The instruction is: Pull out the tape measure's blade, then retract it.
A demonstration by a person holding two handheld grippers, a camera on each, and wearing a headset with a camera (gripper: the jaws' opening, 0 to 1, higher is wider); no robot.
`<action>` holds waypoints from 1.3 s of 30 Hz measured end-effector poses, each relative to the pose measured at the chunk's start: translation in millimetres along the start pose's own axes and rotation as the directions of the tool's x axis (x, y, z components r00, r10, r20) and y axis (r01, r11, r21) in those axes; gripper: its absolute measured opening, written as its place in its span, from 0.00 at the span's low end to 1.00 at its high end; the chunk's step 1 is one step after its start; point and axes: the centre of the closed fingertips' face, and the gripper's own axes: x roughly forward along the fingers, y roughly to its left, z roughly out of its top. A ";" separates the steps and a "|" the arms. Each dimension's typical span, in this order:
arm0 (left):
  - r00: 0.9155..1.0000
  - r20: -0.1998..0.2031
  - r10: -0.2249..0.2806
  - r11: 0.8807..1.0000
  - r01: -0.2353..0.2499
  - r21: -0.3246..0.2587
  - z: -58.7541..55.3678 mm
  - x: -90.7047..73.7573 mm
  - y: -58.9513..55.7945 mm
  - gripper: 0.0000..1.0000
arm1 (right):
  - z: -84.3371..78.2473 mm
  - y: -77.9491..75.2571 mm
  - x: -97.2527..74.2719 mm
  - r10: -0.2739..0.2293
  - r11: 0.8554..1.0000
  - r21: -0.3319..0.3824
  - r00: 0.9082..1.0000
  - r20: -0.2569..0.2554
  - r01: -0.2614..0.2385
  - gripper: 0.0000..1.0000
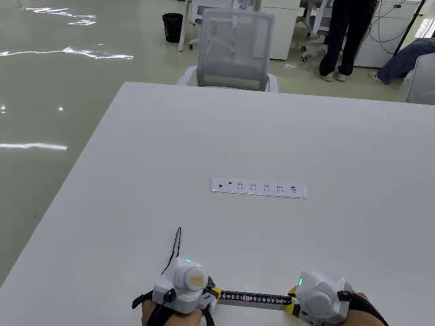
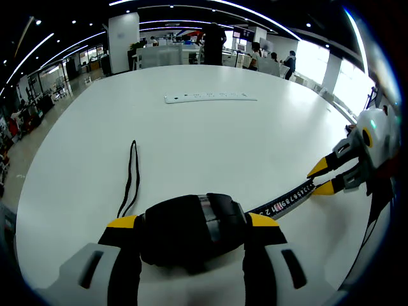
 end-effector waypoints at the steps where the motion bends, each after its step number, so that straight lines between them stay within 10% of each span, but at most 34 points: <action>1: 1.000 0.000 0.000 1.000 0.000 0.000 0.1 -0.1 -0.1 0.61 | 1.0 0.3 0.5 0.001 1.000 0.002 1.000 0.002 -0.001 0.13; 39: 1.000 0.001 -0.004 1.000 0.004 0.008 -0.2 -0.2 -0.8 0.61 | 19.6 7.3 10.7 0.024 1.000 -0.001 1.000 0.013 -0.024 0.13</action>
